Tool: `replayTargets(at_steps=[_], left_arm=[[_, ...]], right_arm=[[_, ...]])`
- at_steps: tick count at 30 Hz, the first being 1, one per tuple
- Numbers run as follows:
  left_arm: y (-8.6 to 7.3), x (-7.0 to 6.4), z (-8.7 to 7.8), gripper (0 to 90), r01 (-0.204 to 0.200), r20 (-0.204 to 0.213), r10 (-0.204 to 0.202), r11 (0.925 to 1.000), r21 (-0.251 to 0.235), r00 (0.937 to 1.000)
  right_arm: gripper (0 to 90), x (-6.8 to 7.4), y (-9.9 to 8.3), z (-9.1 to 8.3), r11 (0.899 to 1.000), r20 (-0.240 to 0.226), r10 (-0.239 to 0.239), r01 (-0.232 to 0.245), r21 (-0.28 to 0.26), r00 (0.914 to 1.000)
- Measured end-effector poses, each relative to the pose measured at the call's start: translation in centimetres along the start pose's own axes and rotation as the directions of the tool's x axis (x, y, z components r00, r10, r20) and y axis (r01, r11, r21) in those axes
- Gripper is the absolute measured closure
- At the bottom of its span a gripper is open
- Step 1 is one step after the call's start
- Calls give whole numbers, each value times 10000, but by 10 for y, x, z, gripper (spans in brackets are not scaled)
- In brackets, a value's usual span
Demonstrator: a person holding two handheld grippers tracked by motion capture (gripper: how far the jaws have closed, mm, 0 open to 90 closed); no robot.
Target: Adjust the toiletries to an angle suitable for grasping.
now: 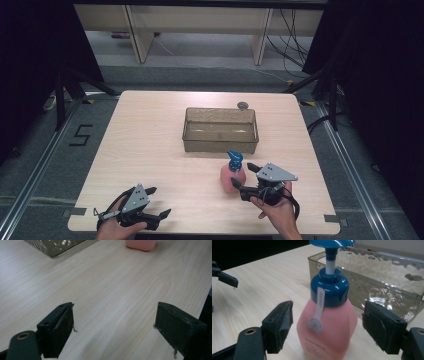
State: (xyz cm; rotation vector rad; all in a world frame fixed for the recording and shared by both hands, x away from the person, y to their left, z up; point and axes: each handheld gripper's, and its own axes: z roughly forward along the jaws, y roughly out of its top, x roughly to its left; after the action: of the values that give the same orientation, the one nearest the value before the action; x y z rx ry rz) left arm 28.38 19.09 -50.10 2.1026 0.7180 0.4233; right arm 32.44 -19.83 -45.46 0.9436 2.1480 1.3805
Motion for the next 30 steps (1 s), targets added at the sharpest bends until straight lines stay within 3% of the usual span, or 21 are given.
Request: replayTargets(at_steps=[3, 4, 6, 7, 8, 9, 10, 11, 12, 15, 16, 18, 19, 20, 21, 23, 29, 30], left_arm=[[0, -2, 2, 151, 274, 38, -273, 9994, -231, 9996], [0, -2, 2, 151, 212, 32, -211, 9996, -173, 9998], [0, 0, 0, 151, -21, -37, 21, 10000, 29, 10000], [0, -2, 2, 150, 339, 35, -338, 9990, -278, 9994], [0, -1, 1, 151, 129, -10, -129, 9999, -115, 9999], [0, -1, 1, 151, 110, 4, -110, 9999, -97, 9999], [0, -3, 2, 151, 357, 88, -354, 9989, -294, 9993], [0, -2, 1, 151, 213, 67, -212, 9996, -172, 9998], [0, 0, 0, 150, 8, -40, -8, 10000, -8, 10000], [1, -1, 1, 151, 217, 55, -216, 9996, -171, 9998], [0, 0, 0, 151, -16, -42, 16, 10000, 9, 10000], [0, 0, 0, 151, 65, 23, -65, 10000, -28, 10000], [1, -2, 2, 151, 395, 118, -392, 9987, -315, 9992], [1, -2, 2, 151, 395, 118, -392, 9987, -315, 9992], [0, -1, 1, 151, 81, -9, -81, 9999, -81, 10000], [0, -2, 1, 151, 301, 51, -300, 9992, -271, 9995], [0, -1, 1, 150, 259, 5, -259, 9993, -268, 9997], [1, -2, 0, 151, 240, -13, -241, 9995, -206, 9997]], right_arm=[[255, 0, 0, 2, 10000, -76, 37, -37, -24, 10000], [256, -1, 1, 2, 9998, 10, -178, 178, -88, 9998], [256, 0, 1, 3, 9999, -17, -83, 83, -94, 10000], [256, -1, 2, 3, 9999, 31, -85, 86, -106, 10000], [255, 1, 1, 4, 9998, -8, 202, -202, -88, 9998], [256, -2, 2, 5, 9998, -60, -119, 118, -189, 9999], [257, -1, 2, 5, 9998, -62, -32, 31, -171, 10000], [259, 0, 2, 5, 9998, -53, 195, -196, -95, 9998], [258, -1, 2, 6, 9998, -15, 63, -63, -191, 10000], [259, -1, 2, 7, 9998, 25, -21, 22, -179, 10000], [260, 1, 3, 8, 9996, -187, 244, -246, -130, 9995], [260, 1, 3, 8, 9997, -187, 204, -207, -158, 9996], [261, -1, 4, 8, 10000, -69, -5, 4, -95, 10000], [261, -1, 4, 8, 10000, -69, -5, 4, -95, 10000], [263, -1, 4, 9, 9999, -108, 110, -111, -106, 9999], [265, 0, 5, 10, 9998, -82, 157, -158, -154, 9998], [267, 0, 7, 13, 9997, -66, 160, -161, -156, 9999], [269, -2, 7, 14, 9996, 28, -39, 40, -296, 10000]])
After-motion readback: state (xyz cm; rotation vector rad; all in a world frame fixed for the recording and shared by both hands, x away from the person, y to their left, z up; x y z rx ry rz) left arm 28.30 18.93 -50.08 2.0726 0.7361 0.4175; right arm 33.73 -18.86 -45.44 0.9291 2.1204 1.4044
